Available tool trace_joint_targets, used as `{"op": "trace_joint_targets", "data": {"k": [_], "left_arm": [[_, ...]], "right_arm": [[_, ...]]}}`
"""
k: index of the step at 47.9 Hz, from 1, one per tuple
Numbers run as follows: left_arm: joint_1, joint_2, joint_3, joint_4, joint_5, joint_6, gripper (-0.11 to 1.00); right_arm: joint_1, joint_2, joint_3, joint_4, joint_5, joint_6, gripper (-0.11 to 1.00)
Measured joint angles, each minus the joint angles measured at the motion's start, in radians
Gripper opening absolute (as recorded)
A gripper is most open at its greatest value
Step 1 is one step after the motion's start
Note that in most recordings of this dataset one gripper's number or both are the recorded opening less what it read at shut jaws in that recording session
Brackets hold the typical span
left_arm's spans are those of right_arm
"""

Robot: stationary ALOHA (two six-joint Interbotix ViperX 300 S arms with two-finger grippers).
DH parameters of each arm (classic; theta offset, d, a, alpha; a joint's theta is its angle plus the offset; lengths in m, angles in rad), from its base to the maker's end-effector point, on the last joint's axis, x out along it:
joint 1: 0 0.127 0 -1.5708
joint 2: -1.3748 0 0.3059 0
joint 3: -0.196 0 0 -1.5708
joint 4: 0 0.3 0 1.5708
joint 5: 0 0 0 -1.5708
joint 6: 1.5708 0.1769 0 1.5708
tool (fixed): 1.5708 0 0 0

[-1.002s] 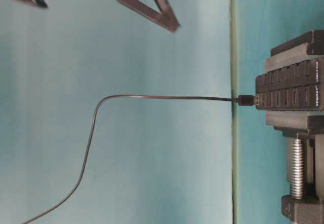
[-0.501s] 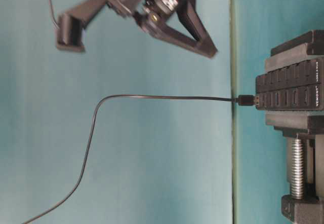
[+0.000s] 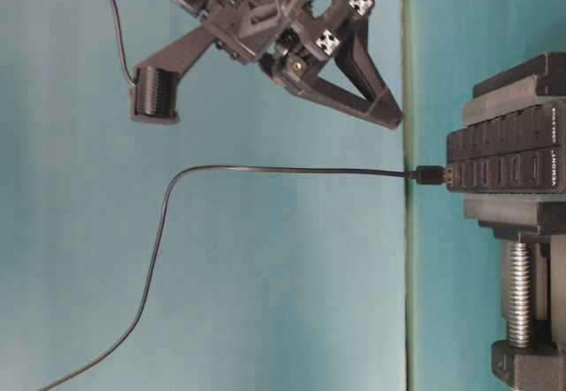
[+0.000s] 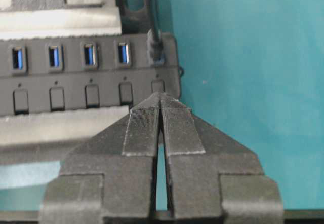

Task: Insert the USB into the second port from the front of the fixed hub.
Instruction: 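Position the right gripper above the USB plug at the hub's end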

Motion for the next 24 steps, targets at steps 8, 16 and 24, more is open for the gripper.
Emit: {"op": "trace_joint_targets", "data": {"k": [8,16,24], "left_arm": [[0.0,0.031,-0.015,0.0,0.002,0.0,0.0],[0.0,0.051,-0.029,-0.002,0.0,0.0,0.0],[0.0,0.057,-0.032,0.0,0.002,0.0,0.0]], "right_arm": [[0.0,0.014,-0.015,0.0,-0.002,-0.002,0.01],[0.0,0.026,-0.02,0.0,-0.014,0.0,0.01],[0.0,0.032,-0.02,0.0,-0.029,-0.002,0.01]]}}
